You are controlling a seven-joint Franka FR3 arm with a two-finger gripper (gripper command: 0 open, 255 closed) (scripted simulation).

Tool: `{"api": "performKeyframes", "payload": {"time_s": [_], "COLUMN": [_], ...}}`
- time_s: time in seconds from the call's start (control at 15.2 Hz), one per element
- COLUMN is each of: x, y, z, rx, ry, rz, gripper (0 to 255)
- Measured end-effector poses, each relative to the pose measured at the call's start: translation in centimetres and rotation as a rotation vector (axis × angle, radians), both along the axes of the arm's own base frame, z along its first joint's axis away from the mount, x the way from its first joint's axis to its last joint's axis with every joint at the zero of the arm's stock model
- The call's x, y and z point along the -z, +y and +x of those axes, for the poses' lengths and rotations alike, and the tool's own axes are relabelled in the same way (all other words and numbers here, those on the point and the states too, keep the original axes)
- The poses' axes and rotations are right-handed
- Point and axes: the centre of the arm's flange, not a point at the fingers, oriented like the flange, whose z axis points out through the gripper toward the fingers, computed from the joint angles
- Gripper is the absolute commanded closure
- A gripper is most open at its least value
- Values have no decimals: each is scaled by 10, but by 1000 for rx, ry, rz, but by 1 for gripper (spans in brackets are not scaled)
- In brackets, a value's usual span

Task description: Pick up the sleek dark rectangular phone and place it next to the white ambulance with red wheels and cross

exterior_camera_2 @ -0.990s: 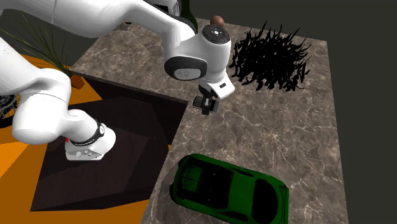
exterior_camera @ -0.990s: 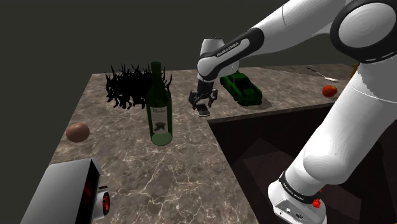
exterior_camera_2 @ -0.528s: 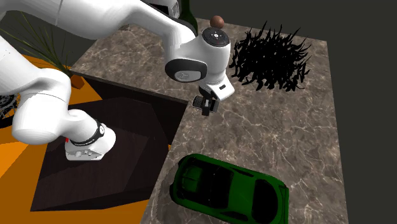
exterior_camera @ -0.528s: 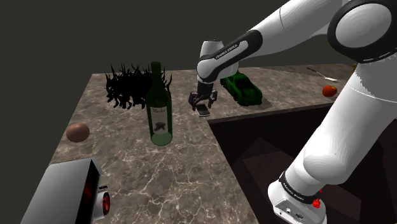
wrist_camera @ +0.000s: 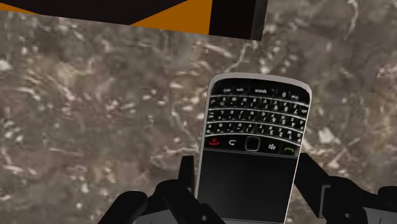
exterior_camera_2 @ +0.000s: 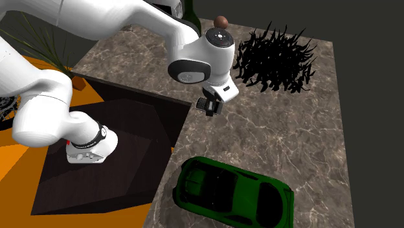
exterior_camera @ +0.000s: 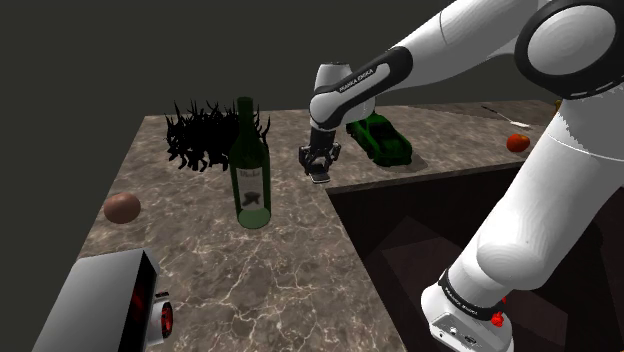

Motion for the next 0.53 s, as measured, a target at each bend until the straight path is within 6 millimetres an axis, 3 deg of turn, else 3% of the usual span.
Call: {"api": "performKeyframes", "payload": {"time_s": [0.26,0.53], "x": [-2,-20], "y": [0,1], "z": [0,1], "rx": [0,0], "ry": [0,1], "rz": [0,0], "gripper": [255,255]}}
